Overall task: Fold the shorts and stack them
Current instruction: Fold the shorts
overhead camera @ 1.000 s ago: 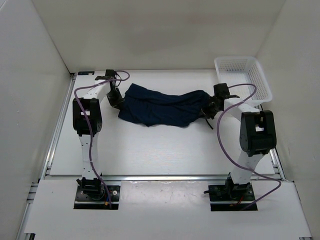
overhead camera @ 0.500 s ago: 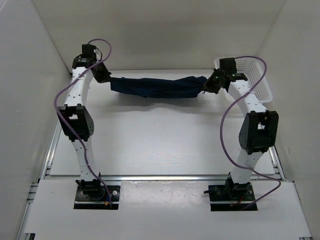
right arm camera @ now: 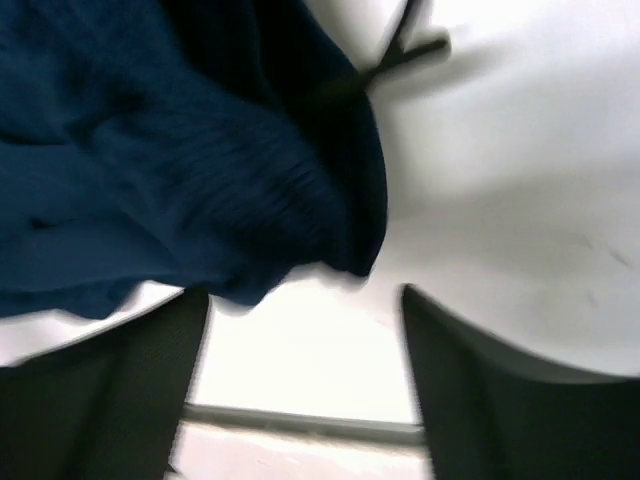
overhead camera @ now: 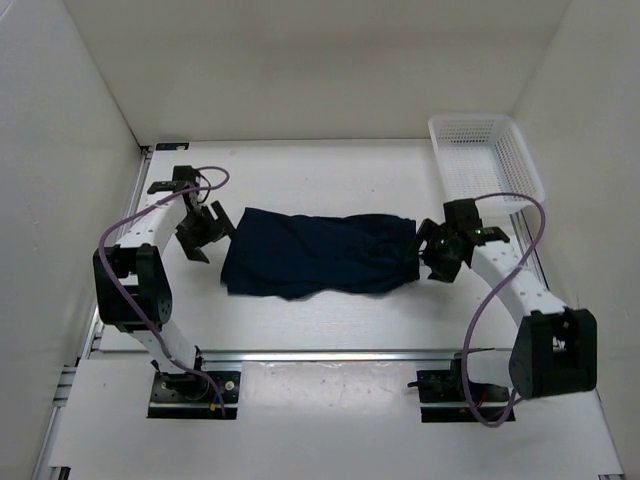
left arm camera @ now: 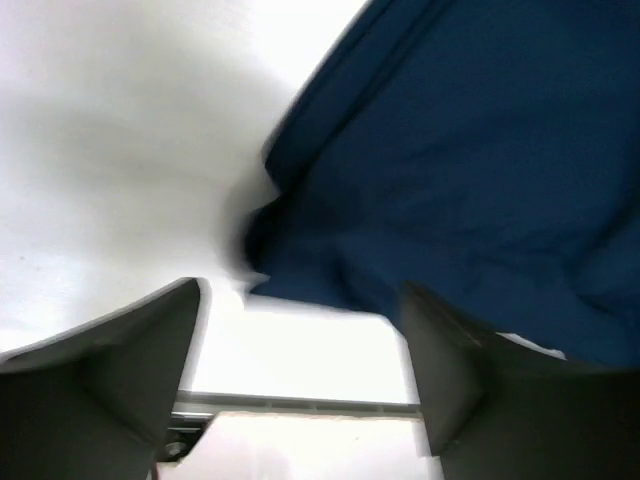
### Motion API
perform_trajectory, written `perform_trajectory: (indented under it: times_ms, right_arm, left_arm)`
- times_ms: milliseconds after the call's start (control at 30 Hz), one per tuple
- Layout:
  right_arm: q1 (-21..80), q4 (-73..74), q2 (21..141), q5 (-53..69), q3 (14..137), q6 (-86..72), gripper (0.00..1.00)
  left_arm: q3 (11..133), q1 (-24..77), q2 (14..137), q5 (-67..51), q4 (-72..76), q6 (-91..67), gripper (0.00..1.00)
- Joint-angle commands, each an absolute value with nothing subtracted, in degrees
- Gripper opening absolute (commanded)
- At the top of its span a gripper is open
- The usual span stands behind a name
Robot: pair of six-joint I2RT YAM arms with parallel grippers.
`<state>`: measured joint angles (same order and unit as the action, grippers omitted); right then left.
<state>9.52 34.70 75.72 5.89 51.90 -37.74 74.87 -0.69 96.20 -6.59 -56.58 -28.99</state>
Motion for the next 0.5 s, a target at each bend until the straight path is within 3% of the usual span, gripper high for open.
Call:
perform_trajectory:
  times_ms: [0,100,167,233,267,300,367,433,467]
  right_arm:
    - [10.1,37.3,70.2,1.2,47.0,-36.4,0.88]
    - [10.1,40.1,66.6,-2.1,48.0,-35.7,0.92]
    - [10.6,40.8,65.5,-4.9,50.8,-35.2,0.92]
    - [10.6,41.3,65.0,-6.6,52.8,-34.5,0.83]
    - [10.6,41.3,65.6,-6.6,54.5,-34.0,0.63]
    - [10.6,40.8,66.7,-7.3,55.2,-34.0,0.48]
    - [11.2,39.1,68.5,-5.1,56.3,-32.8,0.17]
    - [11.2,36.7,73.0,-3.0,58.9,-32.2,0.07]
    - [11.2,36.1,74.9,-1.5,60.0,-31.6,0.03]
  left_arm:
    - [73.3,-0.4,93.6,-6.9,-54.8,-29.3,0.97]
    - [77.2,0.3,93.1,-4.8,-56.3,-29.3,1.0]
    - [81.0,1.7,93.1,-4.1,-57.0,-29.3,0.96]
    - [83.1,2.8,93.7,-4.8,-57.0,-29.3,0.76]
    - [85.1,4.0,94.9,-4.8,-57.0,-29.3,0.66]
    - [86.0,4.7,95.7,-4.8,-57.0,-29.3,0.44]
    - [87.9,6.9,98.9,-4.8,-57.0,-29.3,0.25]
    - [89.3,8.0,101.1,-5.4,-57.0,-29.8,0.11]
    - [90.2,8.0,102.1,-5.9,-57.0,-29.8,0.11]
